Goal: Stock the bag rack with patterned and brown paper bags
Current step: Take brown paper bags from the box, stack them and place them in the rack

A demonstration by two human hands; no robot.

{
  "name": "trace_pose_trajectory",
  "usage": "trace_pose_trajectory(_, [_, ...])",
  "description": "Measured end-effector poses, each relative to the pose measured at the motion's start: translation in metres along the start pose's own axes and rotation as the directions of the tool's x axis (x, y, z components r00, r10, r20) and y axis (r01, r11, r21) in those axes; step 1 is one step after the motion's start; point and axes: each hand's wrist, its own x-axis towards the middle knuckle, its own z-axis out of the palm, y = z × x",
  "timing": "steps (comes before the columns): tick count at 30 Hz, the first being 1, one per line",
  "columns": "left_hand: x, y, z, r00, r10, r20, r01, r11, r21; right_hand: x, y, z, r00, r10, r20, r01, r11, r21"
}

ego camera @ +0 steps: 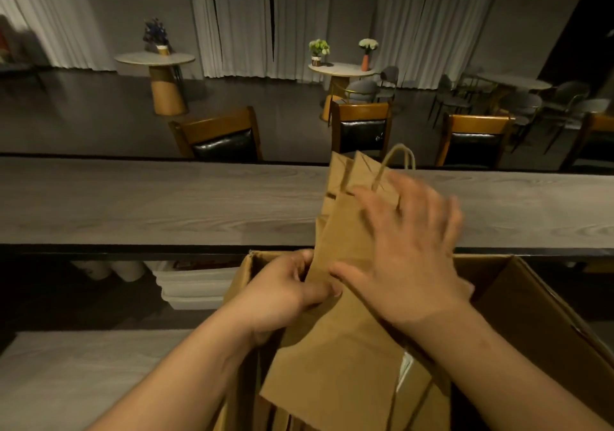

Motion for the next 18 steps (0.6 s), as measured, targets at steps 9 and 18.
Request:
trace_pose_trajectory(9, [0.0, 0.006, -0.003, 0.972, 0.044, -0.231, -0.069, 0.993, -0.101, -0.004, 0.014, 0.027, 0.82, 0.348, 0.455, -0.572, 0.455, 0.683])
trace_pose_trajectory(18, [-0.004, 0.013, -0.002, 0.982, 0.049, -0.183, -0.079, 0.985, -0.156, 0.003, 0.033, 0.03, 0.772, 0.122, 0.624, -0.634, 0.069, 0.77])
